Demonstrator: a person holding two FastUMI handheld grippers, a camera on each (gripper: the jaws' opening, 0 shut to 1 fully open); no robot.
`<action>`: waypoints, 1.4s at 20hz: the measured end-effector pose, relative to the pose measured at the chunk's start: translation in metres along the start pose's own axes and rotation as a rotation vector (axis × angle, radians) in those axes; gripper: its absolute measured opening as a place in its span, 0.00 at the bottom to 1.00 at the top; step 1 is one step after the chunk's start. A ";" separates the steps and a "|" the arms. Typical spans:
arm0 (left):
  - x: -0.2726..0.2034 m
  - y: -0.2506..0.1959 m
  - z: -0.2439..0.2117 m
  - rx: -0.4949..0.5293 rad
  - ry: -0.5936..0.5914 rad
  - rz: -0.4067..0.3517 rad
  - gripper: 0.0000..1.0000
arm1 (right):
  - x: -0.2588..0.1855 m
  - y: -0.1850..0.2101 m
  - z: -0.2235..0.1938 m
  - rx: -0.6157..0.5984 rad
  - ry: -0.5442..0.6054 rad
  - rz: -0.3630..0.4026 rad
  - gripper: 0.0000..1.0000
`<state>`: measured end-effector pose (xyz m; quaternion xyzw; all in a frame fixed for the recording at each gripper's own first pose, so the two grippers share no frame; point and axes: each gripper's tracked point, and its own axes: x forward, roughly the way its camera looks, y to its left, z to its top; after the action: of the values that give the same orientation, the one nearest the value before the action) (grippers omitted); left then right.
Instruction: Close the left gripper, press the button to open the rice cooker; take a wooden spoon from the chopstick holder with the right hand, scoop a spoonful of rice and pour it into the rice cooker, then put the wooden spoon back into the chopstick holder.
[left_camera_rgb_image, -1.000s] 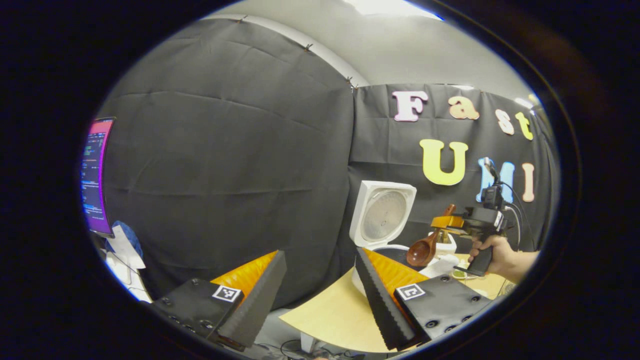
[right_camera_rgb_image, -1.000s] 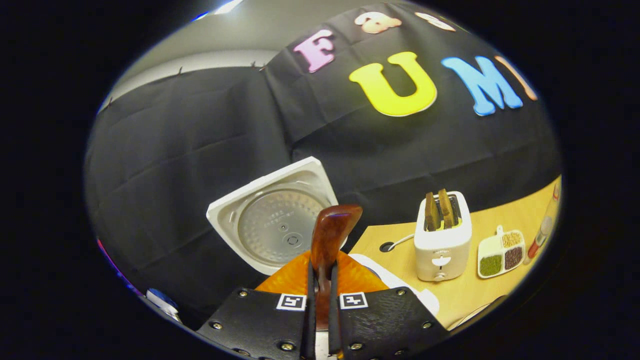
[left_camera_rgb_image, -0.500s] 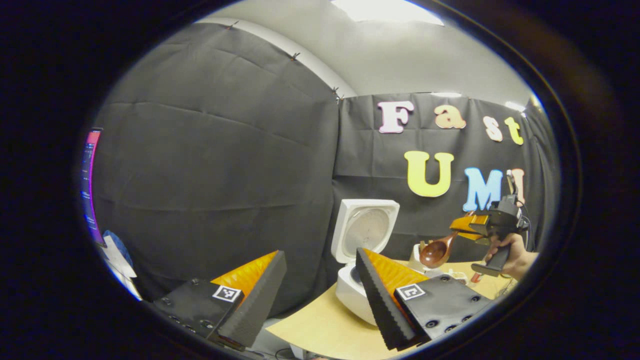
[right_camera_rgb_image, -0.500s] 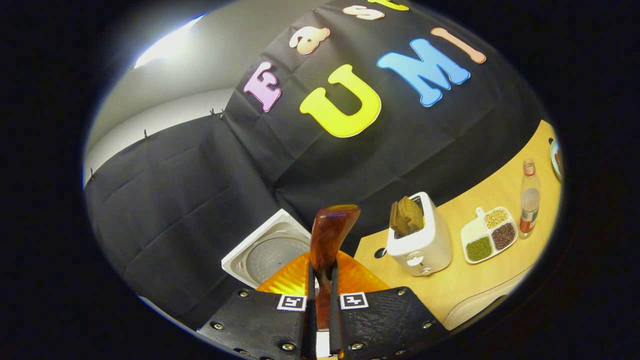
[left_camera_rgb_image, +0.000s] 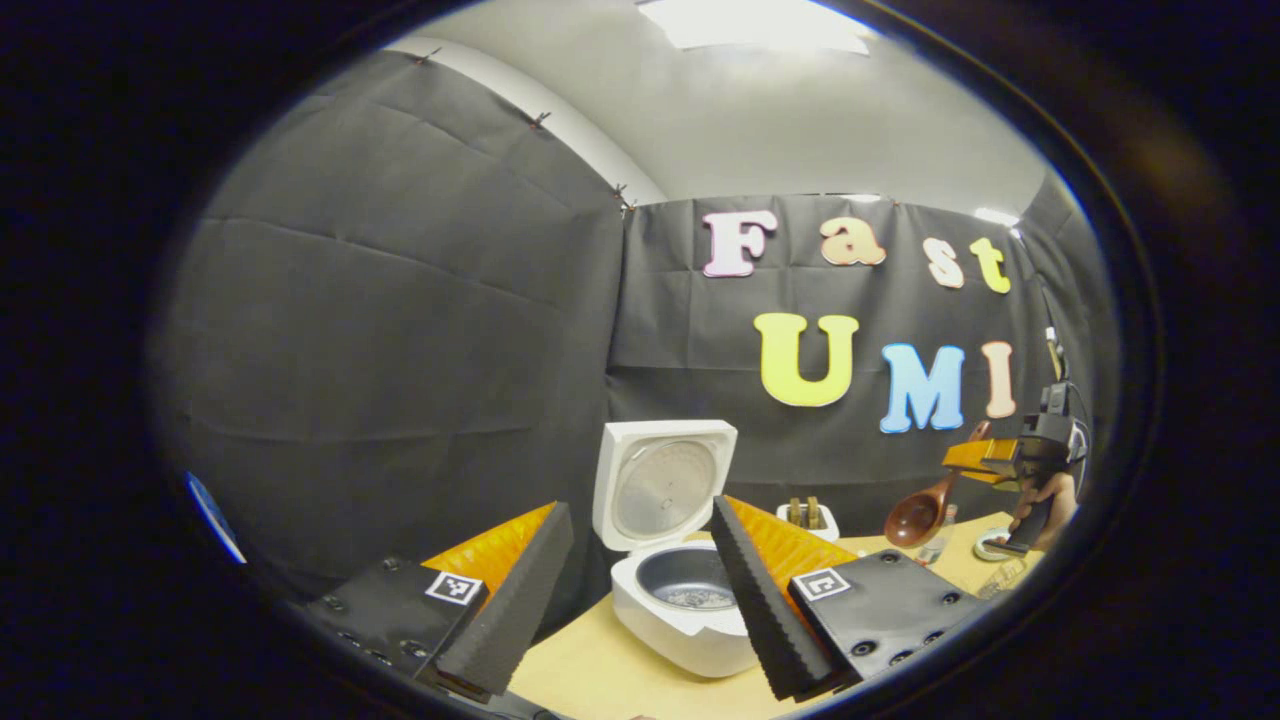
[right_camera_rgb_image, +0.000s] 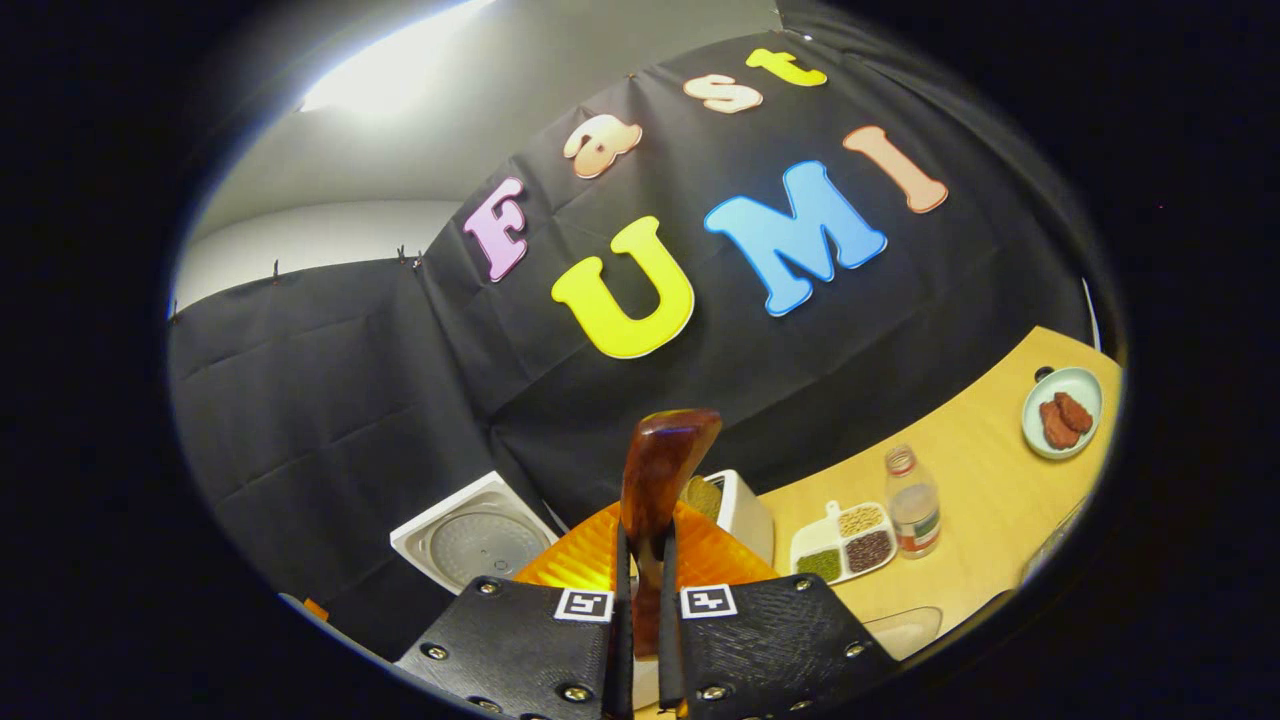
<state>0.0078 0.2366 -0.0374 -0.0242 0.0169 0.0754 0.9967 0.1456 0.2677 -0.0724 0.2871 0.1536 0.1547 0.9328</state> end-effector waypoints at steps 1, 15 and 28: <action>0.007 -0.009 0.000 -0.007 0.003 -0.016 0.97 | -0.011 -0.013 0.009 -0.010 -0.017 -0.024 0.10; 0.043 -0.122 0.004 -0.045 -0.005 -0.171 0.96 | -0.116 -0.186 0.067 -0.101 -0.114 -0.368 0.10; 0.036 -0.168 -0.007 0.011 0.036 -0.209 0.97 | -0.152 -0.279 0.019 -0.237 -0.021 -0.547 0.10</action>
<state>0.0687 0.0755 -0.0378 -0.0215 0.0327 -0.0296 0.9988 0.0708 -0.0184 -0.1898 0.1259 0.1967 -0.0887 0.9683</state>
